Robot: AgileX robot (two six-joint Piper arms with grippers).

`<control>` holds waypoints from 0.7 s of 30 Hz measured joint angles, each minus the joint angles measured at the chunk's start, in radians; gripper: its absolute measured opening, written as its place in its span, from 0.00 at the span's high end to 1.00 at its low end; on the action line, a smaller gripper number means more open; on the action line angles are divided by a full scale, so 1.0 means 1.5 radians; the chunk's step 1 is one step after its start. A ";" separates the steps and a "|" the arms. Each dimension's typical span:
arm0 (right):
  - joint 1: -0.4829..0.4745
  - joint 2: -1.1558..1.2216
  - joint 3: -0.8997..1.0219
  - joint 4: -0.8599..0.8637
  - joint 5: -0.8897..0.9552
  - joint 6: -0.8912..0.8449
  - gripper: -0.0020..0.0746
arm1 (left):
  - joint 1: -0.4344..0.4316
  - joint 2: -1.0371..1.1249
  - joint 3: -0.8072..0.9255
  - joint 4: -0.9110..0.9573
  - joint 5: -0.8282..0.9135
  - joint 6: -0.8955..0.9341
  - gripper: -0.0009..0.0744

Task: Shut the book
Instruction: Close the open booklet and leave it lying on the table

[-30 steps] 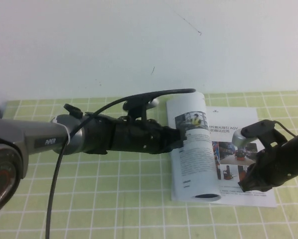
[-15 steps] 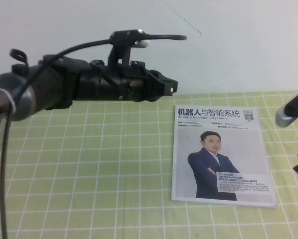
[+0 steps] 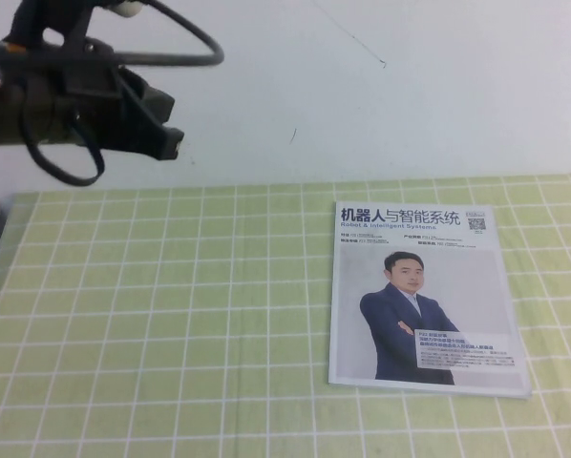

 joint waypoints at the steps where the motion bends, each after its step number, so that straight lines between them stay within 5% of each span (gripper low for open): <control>1: 0.000 -0.023 0.014 0.000 -0.018 0.006 0.98 | 0.000 -0.020 0.022 0.007 -0.009 -0.009 0.99; 13: 0.000 -0.322 0.234 0.033 -0.100 0.023 0.98 | 0.000 -0.337 0.440 -0.089 -0.265 0.035 0.99; 21: 0.000 -0.449 0.343 0.137 -0.097 0.023 0.98 | 0.000 -0.489 0.586 -0.091 -0.288 0.137 0.99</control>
